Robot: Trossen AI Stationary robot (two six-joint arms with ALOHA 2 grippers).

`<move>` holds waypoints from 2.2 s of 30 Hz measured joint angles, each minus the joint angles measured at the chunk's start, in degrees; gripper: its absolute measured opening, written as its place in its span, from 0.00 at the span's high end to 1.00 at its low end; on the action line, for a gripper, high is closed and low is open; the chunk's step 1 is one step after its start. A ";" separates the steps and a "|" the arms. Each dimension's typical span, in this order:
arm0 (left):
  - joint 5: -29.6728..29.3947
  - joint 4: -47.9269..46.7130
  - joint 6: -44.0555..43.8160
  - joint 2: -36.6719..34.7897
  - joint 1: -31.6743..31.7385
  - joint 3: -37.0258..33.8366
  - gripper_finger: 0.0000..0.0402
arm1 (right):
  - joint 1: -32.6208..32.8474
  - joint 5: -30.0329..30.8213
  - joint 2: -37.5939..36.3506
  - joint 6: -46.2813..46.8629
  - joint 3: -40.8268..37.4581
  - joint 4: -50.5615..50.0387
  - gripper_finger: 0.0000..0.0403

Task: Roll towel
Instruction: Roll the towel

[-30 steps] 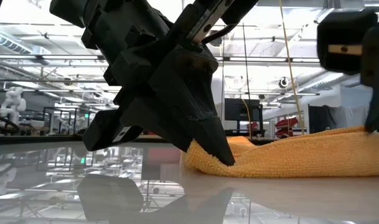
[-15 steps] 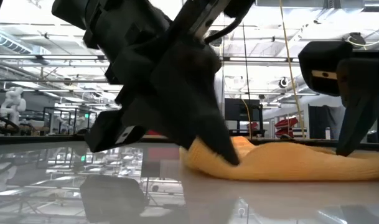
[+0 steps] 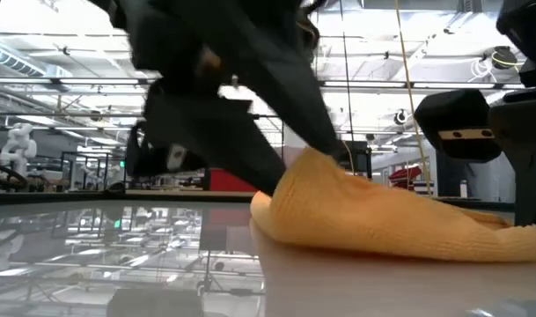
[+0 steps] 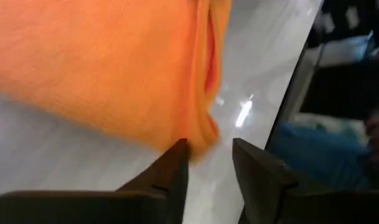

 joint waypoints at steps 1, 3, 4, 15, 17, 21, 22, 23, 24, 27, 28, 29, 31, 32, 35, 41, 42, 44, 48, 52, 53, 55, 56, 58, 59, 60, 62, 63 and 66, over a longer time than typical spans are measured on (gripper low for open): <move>0.22 -1.23 1.43 -0.82 -0.04 0.00 0.66 | -0.23 -0.64 0.00 0.80 0.00 -0.03 0.98; 0.23 -2.99 5.02 -2.62 -0.09 0.00 0.63 | -0.72 -2.50 -0.02 2.14 0.00 -0.09 0.98; 0.16 -4.10 7.25 -3.73 -0.33 0.00 0.62 | -0.99 -3.46 -0.02 2.74 0.00 -0.04 0.99; -16.51 -4.49 50.95 -7.08 -8.83 0.04 0.61 | -5.77 -15.04 -0.02 7.38 -0.11 1.76 1.00; -17.35 -3.80 55.99 -5.85 -9.32 0.04 0.61 | -6.47 -16.23 0.00 7.40 -0.14 1.90 1.00; -17.59 -1.95 60.74 -3.13 -9.02 0.04 0.61 | -7.19 -17.48 0.00 7.55 -0.14 1.90 1.00; -17.65 -1.90 61.59 -2.51 -8.84 0.04 0.61 | -7.28 -17.45 0.00 7.66 -0.14 1.90 1.00; -17.69 -1.70 62.58 -1.79 -8.50 0.04 0.61 | -7.38 -17.42 0.00 7.83 -0.14 1.90 1.00; -18.01 -1.71 63.20 -1.17 -8.19 0.04 0.61 | -7.42 -17.44 0.00 8.00 -0.14 1.90 1.00; -19.27 -1.76 65.16 0.07 -7.23 0.02 0.61 | -7.46 -17.48 0.00 8.01 -0.20 2.12 1.00; -19.48 -1.63 65.63 0.33 -6.95 0.02 0.61 | -7.46 -17.57 0.00 8.03 -0.22 2.16 1.00; -19.59 -1.70 66.19 0.61 -6.68 0.02 0.61 | -7.52 -17.83 0.00 8.04 -0.22 2.20 1.00; -19.55 -2.01 67.53 1.19 -6.02 0.02 0.61 | -7.55 -18.36 0.00 8.11 -0.22 2.22 1.00; -18.74 -2.01 68.13 1.54 -5.70 0.02 0.61 | -7.55 -18.37 0.00 8.33 -0.22 2.33 1.00; -13.55 -2.01 68.80 2.73 -4.86 0.02 0.61 | -7.80 -18.31 0.02 8.58 -0.22 2.43 1.00; -10.06 -1.55 68.28 3.99 -4.26 0.15 0.61 | -8.55 -18.72 0.07 9.98 -0.22 2.51 1.00; -10.55 -1.56 67.59 4.00 -4.27 0.17 0.62 | -8.66 -18.80 0.09 10.18 -0.22 2.68 1.00; -12.13 -1.65 65.48 4.05 -4.30 0.17 0.65 | -8.80 -18.83 0.13 10.40 -0.22 3.07 1.00; -12.43 -1.76 63.34 4.11 -3.36 0.18 0.77 | -9.06 -20.86 0.15 10.80 -0.24 4.19 1.00; -11.82 -1.84 60.25 4.15 -2.52 0.20 0.94 | -9.11 -22.14 0.07 11.98 -0.24 4.26 1.00; -11.32 -1.83 58.89 4.15 -2.28 0.20 0.97 | -9.14 -22.75 -0.12 12.46 -0.24 4.29 1.00; -10.42 -1.79 55.81 4.18 -1.92 0.20 0.97 | -9.26 -24.19 -0.49 13.98 -0.22 4.46 1.00; -9.79 -1.69 54.19 4.18 -1.75 0.17 0.97 | -9.38 -25.16 -0.70 14.63 -0.23 4.42 1.00; -7.99 -1.30 50.78 4.16 -1.25 0.15 0.98 | -9.58 -27.33 -1.46 16.38 -0.29 3.83 1.00; -6.86 -1.10 49.05 3.97 -1.00 0.14 0.98 | -9.77 -28.19 -1.80 17.17 -0.32 3.78 1.00; -5.53 -0.92 47.29 3.80 -0.70 0.11 0.99 | -9.97 -29.06 -2.17 18.26 -0.33 3.50 1.00; -2.87 -0.12 43.39 3.55 -0.04 0.04 0.99 | -10.46 -30.38 -2.82 20.41 -0.37 3.00 1.00; -1.76 -0.09 41.46 3.33 0.26 0.02 0.99 | -10.58 -30.76 -3.07 21.30 -0.38 2.91 1.00; 3.48 0.89 35.19 3.13 1.25 0.00 0.99 | -10.89 -31.83 -3.39 24.22 -0.36 3.27 1.00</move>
